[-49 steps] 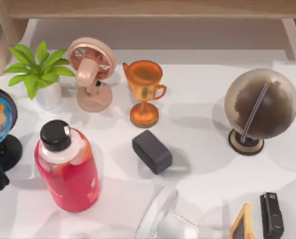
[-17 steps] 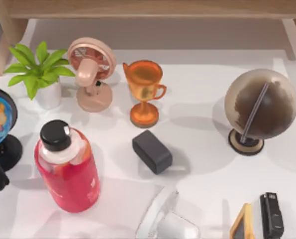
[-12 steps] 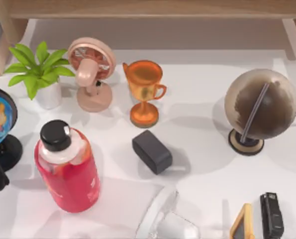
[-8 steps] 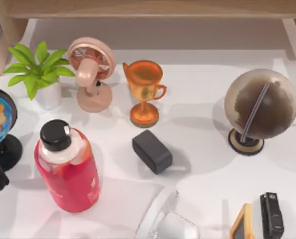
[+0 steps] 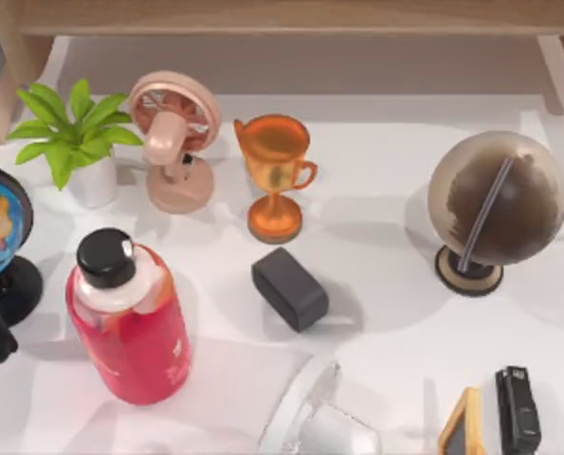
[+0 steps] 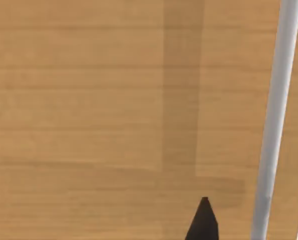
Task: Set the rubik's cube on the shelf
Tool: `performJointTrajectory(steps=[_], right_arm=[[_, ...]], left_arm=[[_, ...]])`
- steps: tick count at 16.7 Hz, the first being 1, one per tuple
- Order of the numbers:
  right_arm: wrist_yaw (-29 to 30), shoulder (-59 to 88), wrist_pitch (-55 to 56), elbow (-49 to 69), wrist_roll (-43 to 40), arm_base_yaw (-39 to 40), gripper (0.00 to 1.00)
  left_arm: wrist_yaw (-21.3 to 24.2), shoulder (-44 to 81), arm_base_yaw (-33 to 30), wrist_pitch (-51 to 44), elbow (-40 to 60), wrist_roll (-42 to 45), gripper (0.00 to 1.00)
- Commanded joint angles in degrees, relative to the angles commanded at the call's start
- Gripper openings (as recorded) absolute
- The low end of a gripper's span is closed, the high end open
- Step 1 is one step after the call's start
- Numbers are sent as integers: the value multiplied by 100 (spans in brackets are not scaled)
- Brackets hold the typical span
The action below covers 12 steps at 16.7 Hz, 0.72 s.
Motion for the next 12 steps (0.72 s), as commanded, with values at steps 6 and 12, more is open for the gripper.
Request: performJointTrajectory(steps=[6, 12], right_arm=[[0, 0, 0, 0, 0, 0, 100], [0, 0, 0, 0, 0, 0, 100]], left_arm=[[0, 0, 0, 0, 0, 0, 100], [0, 0, 0, 0, 0, 0, 100]])
